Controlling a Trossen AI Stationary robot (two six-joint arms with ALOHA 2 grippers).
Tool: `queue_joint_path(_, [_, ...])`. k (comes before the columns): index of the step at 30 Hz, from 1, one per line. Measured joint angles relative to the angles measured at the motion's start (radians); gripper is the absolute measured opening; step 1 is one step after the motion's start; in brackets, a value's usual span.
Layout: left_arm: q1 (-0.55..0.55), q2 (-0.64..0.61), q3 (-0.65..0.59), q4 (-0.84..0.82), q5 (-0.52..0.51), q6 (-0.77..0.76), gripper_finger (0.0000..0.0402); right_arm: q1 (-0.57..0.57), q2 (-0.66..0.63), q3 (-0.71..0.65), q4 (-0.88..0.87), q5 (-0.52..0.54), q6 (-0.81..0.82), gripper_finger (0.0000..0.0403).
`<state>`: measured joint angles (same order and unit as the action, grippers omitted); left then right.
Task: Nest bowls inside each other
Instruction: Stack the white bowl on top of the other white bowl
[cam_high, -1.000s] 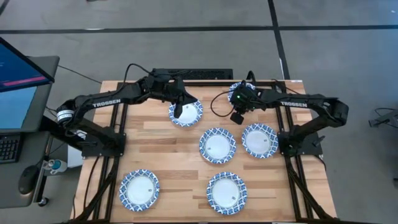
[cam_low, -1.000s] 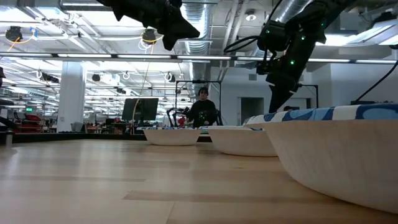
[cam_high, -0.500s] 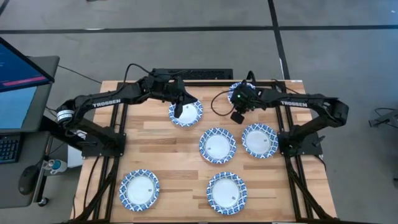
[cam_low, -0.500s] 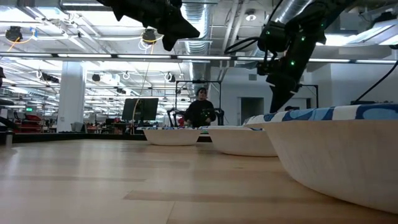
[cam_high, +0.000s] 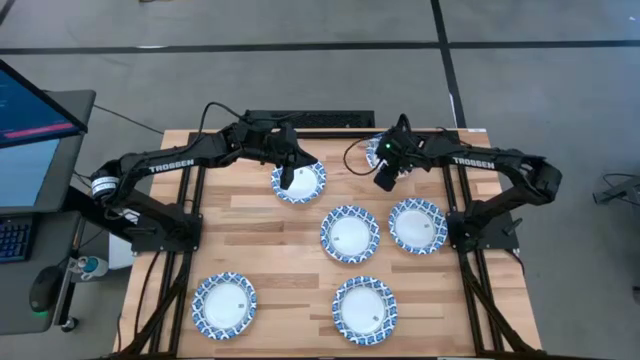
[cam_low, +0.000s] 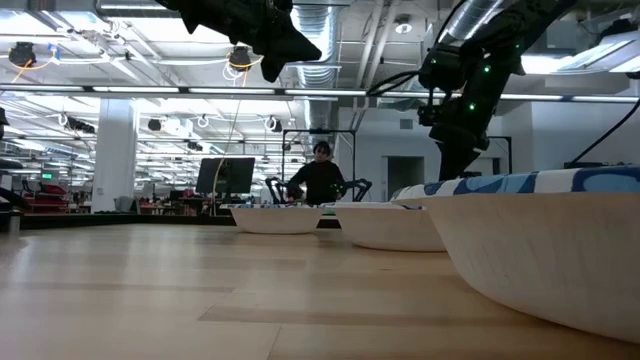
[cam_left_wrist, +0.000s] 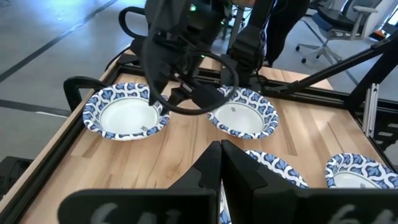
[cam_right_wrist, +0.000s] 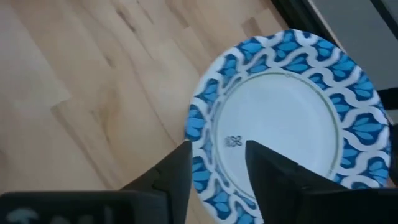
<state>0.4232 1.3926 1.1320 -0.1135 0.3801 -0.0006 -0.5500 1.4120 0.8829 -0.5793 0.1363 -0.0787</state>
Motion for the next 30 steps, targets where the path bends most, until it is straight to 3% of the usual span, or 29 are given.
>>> queue_joint_path(8, [0.000,0.000,0.000,0.013,0.001,0.027,0.0000,-0.038,0.030,-0.013,0.000,-0.065,0.064,0.0198])
queue_joint_path(30, [0.000,0.000,0.000,0.065,0.034,-0.009,0.0000,0.031,0.226,0.001,0.072,-0.049,0.046,0.0179])
